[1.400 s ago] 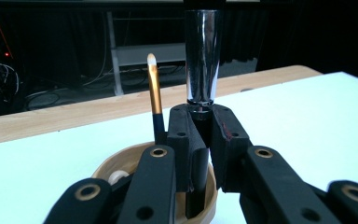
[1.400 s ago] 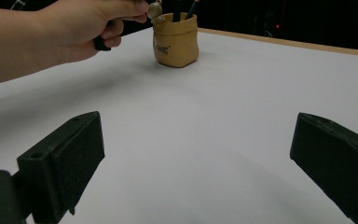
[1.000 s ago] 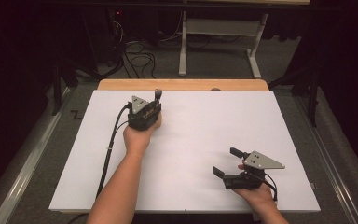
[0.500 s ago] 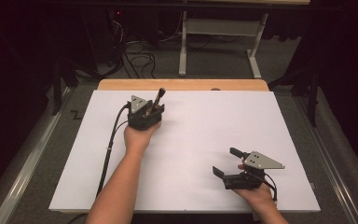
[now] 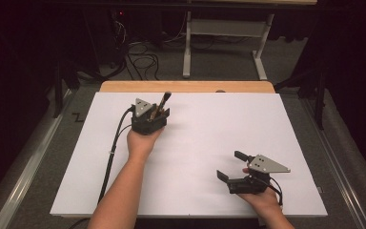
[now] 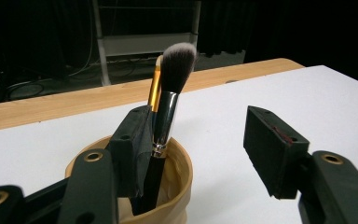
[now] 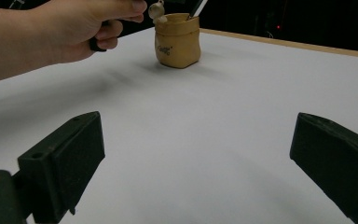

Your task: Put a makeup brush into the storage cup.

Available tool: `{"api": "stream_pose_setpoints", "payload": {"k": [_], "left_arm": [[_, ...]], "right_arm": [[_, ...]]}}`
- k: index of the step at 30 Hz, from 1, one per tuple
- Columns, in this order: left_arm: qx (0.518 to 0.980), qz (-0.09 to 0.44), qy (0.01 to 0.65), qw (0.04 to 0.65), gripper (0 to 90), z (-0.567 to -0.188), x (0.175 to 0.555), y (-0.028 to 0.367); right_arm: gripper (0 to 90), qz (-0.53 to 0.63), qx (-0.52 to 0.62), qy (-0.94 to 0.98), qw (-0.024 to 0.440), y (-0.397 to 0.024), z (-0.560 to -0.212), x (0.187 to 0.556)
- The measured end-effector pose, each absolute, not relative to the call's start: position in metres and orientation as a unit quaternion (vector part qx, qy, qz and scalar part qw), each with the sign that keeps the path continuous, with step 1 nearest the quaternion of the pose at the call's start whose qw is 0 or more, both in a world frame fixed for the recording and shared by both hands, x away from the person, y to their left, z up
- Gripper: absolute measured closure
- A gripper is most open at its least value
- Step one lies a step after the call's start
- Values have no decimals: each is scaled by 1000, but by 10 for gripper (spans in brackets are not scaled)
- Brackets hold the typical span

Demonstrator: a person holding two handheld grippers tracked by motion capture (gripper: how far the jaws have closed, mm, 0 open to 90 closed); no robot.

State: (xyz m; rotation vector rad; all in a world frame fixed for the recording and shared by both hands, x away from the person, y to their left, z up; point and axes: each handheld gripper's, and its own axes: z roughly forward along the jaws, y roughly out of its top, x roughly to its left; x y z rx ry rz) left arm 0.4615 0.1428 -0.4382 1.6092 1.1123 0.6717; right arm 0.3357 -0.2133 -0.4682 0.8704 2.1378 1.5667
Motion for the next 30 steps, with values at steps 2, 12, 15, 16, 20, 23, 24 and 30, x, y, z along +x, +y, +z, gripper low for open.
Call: {"api": "stream_pose_setpoints", "payload": {"k": [2, 12, 15, 16, 20, 23, 24, 30], "left_arm": [[671, 281, 460, 508, 424, -437, 460, 143], [674, 276, 458, 510, 404, -434, 450, 142], [674, 277, 454, 512, 399, -434, 447, 141], [674, 276, 455, 513, 399, -434, 446, 141], [674, 274, 457, 512, 393, -437, 443, 143], [675, 273, 458, 509, 383, -440, 441, 145], [677, 272, 459, 506, 377, -440, 441, 145], [677, 271, 457, 509, 358, -441, 435, 146]], "right_arm": [[37, 552, 307, 755, 175, -213, -468, 336], [37, 550, 304, 758, 176, -212, -469, 336], [37, 549, 304, 758, 177, -211, -469, 336], [37, 549, 303, 759, 178, -211, -469, 336], [37, 548, 306, 759, 174, -210, -469, 335], [37, 549, 303, 759, 176, -211, -469, 336], [37, 549, 304, 758, 175, -210, -469, 336], [37, 549, 304, 759, 175, -210, -469, 336]]}}
